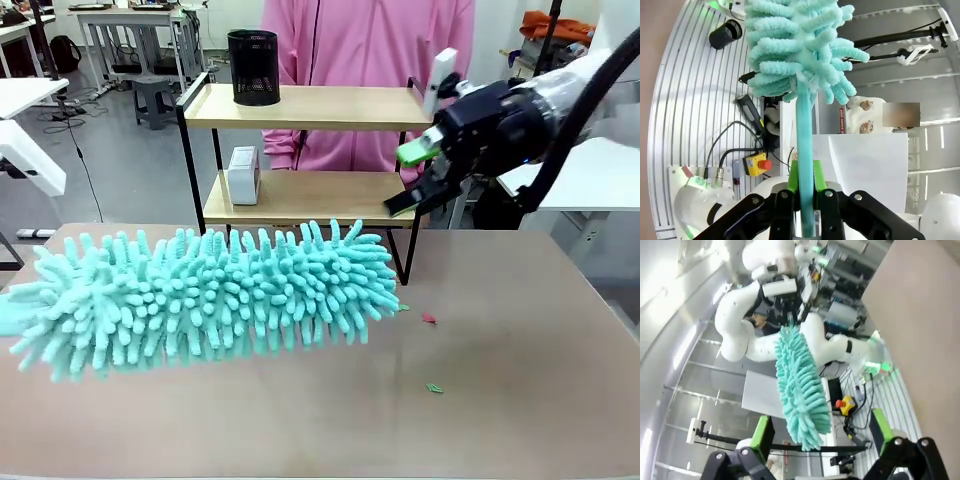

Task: Clean the shelf.
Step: Hand the Duster back to the human.

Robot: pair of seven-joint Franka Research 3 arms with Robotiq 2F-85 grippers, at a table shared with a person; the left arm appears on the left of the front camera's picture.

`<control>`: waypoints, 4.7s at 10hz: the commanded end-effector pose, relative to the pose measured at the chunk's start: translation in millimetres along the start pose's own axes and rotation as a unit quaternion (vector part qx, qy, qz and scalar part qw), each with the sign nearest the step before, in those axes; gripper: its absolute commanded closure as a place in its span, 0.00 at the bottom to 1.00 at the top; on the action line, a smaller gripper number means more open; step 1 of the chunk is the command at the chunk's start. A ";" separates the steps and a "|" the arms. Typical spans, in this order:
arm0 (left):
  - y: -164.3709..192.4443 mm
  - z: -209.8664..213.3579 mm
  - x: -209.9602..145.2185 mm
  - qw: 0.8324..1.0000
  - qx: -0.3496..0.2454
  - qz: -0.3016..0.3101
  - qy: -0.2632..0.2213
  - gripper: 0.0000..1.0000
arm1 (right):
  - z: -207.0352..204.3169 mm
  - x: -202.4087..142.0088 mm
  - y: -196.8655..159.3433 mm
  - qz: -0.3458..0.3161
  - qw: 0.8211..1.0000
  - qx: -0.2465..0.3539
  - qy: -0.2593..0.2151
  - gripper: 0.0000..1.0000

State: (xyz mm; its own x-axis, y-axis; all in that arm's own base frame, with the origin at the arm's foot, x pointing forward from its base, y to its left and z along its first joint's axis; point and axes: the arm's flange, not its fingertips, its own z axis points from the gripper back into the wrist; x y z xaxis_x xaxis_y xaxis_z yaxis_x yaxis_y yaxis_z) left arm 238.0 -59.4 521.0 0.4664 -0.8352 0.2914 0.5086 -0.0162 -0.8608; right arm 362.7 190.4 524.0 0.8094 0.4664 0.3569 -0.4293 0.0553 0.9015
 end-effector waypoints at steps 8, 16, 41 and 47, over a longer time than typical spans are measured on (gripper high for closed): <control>3.9 -3.3 9.3 1.000 -0.005 -0.012 -0.008 0.88 | -85.2 -21.0 9.4 -0.038 0.988 0.067 0.135 0.00; 9.1 -7.7 24.0 1.000 -0.019 -0.017 -0.010 0.88 | -88.2 -25.5 10.7 -0.022 0.992 0.050 0.118 0.00; 59.5 125.9 -142.5 0.742 0.157 0.218 -0.614 0.00 | 94.3 -70.9 96.0 0.126 0.985 0.036 -0.110 1.00; 23.8 135.5 -165.8 0.834 0.167 0.151 -0.503 0.00 | 221.7 -181.8 105.4 0.079 0.845 -0.105 -0.518 0.86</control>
State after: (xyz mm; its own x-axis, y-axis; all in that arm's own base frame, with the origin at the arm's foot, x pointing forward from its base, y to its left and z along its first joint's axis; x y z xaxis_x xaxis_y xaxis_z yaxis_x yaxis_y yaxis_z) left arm 272.5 146.1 512.0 0.8996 0.1240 0.4188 0.3384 0.4084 -0.8477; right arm 263.1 -96.4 620.9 0.6175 -0.4497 0.6453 -0.6404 0.1889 0.7444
